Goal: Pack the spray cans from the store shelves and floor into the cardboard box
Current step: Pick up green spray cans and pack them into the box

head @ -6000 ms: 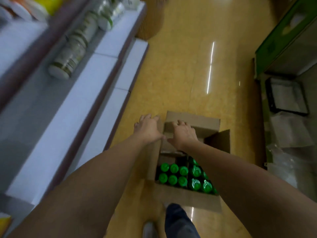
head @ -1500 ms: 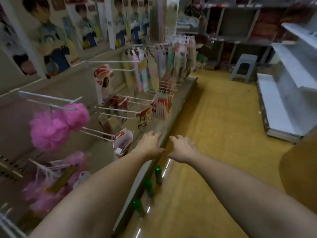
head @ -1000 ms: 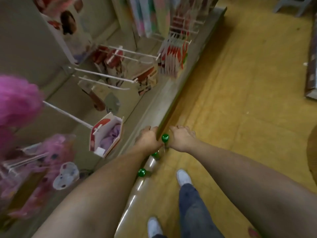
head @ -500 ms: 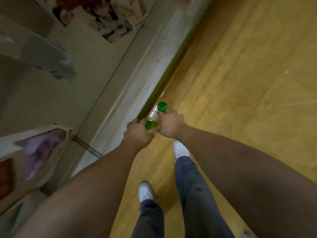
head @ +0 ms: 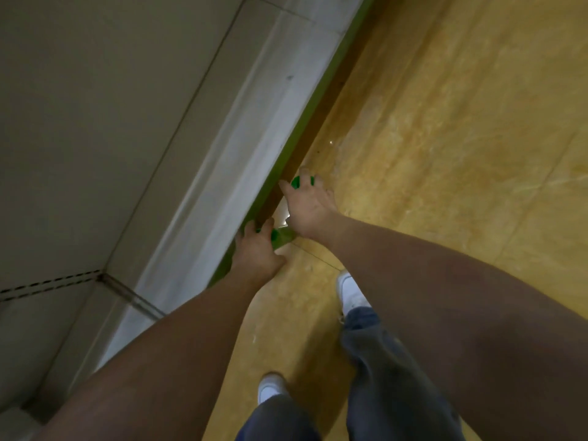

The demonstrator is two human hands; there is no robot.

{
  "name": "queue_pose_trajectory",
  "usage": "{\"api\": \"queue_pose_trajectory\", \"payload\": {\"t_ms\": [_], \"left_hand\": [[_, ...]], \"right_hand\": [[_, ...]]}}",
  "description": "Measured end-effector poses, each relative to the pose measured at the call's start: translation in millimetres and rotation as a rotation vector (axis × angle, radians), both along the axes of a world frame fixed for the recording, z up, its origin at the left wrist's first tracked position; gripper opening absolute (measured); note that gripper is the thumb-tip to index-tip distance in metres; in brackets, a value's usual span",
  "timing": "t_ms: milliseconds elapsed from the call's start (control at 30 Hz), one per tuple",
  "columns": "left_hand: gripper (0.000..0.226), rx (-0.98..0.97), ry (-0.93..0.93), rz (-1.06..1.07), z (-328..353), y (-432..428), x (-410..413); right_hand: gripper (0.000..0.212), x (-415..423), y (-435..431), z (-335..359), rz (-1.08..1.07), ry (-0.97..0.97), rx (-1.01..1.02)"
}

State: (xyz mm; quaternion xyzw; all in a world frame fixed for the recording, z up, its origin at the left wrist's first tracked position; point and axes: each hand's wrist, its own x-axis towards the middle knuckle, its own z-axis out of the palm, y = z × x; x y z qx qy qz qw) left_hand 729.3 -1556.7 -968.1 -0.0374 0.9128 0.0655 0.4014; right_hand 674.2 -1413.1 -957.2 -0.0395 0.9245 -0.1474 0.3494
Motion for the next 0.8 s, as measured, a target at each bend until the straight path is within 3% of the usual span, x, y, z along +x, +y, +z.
{"api": "queue_pose_trajectory", "payload": {"t_ms": [167,300,600,800], "left_hand": [[0.051,0.036,0.134,-0.022,-25.4,-5.8,2.4],[0.039,0.075,0.145,-0.064,-9.7,1.9,7.1],[0.057,0.096,0.129,-0.119,100.7,28.5,17.5],[0.051,0.126,0.194,-0.165,182.2,38.0,15.3]], "right_hand": [[0.048,8.5,-3.7,-22.5,-0.021,0.147,-0.013],[0.039,21.4,0.9,-12.6,-0.071,0.166,-0.031],[0.038,40.8,22.7,89.0,-0.129,0.157,-0.020],[0.039,41.5,37.0,186.9,-0.127,0.223,0.014]]}}
